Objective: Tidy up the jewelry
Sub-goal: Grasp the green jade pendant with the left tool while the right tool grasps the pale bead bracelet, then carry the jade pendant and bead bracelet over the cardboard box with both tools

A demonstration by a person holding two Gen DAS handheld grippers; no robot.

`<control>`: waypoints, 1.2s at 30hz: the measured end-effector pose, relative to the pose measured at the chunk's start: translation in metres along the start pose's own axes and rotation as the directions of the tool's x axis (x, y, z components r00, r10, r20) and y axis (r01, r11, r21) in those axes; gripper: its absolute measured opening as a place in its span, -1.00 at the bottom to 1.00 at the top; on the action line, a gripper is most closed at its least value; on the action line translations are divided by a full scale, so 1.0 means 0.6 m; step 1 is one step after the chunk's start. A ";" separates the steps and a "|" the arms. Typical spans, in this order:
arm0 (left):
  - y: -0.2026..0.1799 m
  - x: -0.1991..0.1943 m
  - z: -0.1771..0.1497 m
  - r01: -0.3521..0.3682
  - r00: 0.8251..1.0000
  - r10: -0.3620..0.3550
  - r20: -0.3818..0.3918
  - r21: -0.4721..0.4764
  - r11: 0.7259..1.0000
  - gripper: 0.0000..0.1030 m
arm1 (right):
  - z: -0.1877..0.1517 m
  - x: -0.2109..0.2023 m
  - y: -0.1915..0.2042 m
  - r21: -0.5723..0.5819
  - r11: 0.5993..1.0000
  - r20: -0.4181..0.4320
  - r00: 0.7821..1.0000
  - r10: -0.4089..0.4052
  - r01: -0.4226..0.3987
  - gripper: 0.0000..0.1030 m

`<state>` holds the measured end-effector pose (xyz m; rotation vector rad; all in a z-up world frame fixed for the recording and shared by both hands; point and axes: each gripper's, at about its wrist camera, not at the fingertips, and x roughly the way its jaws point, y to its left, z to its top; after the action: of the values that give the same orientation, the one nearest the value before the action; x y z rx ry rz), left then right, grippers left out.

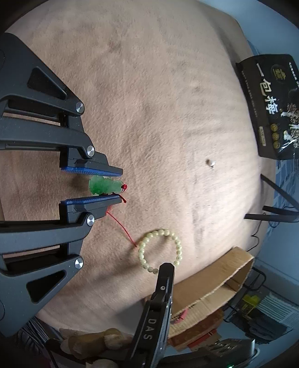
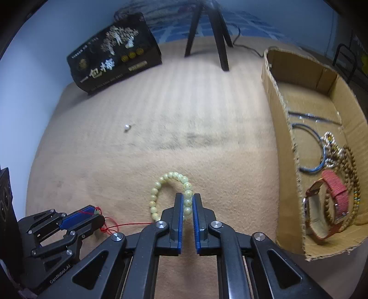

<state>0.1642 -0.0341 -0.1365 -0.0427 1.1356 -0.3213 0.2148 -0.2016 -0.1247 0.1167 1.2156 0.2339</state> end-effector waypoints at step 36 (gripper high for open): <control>-0.104 -0.099 0.098 0.143 0.971 -0.140 0.195 -0.002 0.990 -0.71 | 0.034 -0.193 -0.086 0.009 1.000 0.274 0.962 0.003 -0.006 -0.90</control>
<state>0.1800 -0.0847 -0.0467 -0.1666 0.9423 -0.4257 0.2019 -0.2790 -0.0231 0.1557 0.9408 0.2083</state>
